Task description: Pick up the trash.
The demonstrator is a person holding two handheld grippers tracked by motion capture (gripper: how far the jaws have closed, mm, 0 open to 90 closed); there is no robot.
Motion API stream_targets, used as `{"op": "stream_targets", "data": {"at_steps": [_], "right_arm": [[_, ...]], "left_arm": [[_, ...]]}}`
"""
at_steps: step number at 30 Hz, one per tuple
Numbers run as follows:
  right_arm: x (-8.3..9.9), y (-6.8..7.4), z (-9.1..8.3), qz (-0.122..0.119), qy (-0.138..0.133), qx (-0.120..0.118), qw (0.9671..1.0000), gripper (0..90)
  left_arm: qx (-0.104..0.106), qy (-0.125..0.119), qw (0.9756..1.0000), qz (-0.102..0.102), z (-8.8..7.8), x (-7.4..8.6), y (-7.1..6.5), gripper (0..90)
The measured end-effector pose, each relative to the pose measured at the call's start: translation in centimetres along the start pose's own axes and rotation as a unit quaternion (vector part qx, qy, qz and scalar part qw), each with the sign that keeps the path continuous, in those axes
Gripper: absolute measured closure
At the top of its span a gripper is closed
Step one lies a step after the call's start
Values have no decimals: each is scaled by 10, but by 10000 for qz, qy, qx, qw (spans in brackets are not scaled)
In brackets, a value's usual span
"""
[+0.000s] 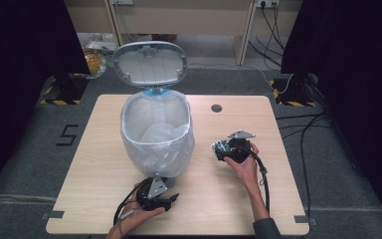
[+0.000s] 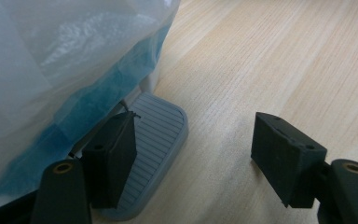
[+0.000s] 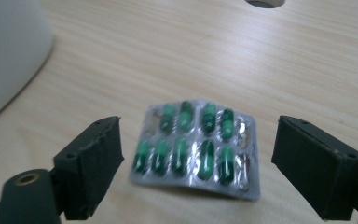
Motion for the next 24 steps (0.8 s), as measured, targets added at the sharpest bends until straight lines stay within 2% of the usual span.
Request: {"op": "stream_targets", "data": {"at_steps": [2, 3, 5, 7, 8, 9, 10, 12, 13, 17, 20, 24], "right_arm": [[-3, 1, 6, 136, -56, -39, 9999, 148], [-3, 1, 8, 115, 42, -56, 9999, 153], [-5, 0, 13, 12, 123, 103, 9999, 152], [-9, 3, 16, -59, 70, 65, 9999, 150], [-8, 4, 18, -65, 128, 23, 9999, 150], [-5, 3, 22, -69, 295, 121, 9995, 152], [-5, 3, 22, -69, 295, 121, 9995, 152], [1, 1, 29, -104, 459, 145, 9988, 150], [6, 1, 36, 127, 408, 37, 9991, 102], [6, 1, 35, 46, 363, -7, 9993, 135], [6, 1, 34, 42, 361, -42, 9993, 159], [7, -1, 32, 67, 318, -15, 9995, 229]], "left_arm": [[15, 2, 10000, -12, 0, 0, 0, 303], [18, -1, 10000, -17, 0, 0, 0, 304], [17, 1, 10000, -15, 0, 0, 0, 304], [14, 2, 10000, -9, 0, 0, 0, 304], [13, 2, 10000, -8, 0, 0, 0, 304], [16, -1, 10000, -15, 0, 0, 0, 304], [16, -1, 10000, -15, 0, 0, 0, 304], [14, 2, 10000, -7, 0, 0, 0, 304], [16, 1, 10000, -11, 0, 0, 0, 303], [28, -30, 10000, -55, 0, 0, 0, 304], [10, 2, 10000, -5, 0, 0, 0, 304], [9, 2, 10000, -1, 0, 0, 0, 304]]}}
Point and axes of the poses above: each handheld gripper's, and its own axes: z roughly forward along the jaws, x roughly out of its underside, y roughly to its left, the point moved 10 cm from there along z, roughly forward along the jaws, and after that the axes turned 11 degrees about -z, right-handed, at the moved point
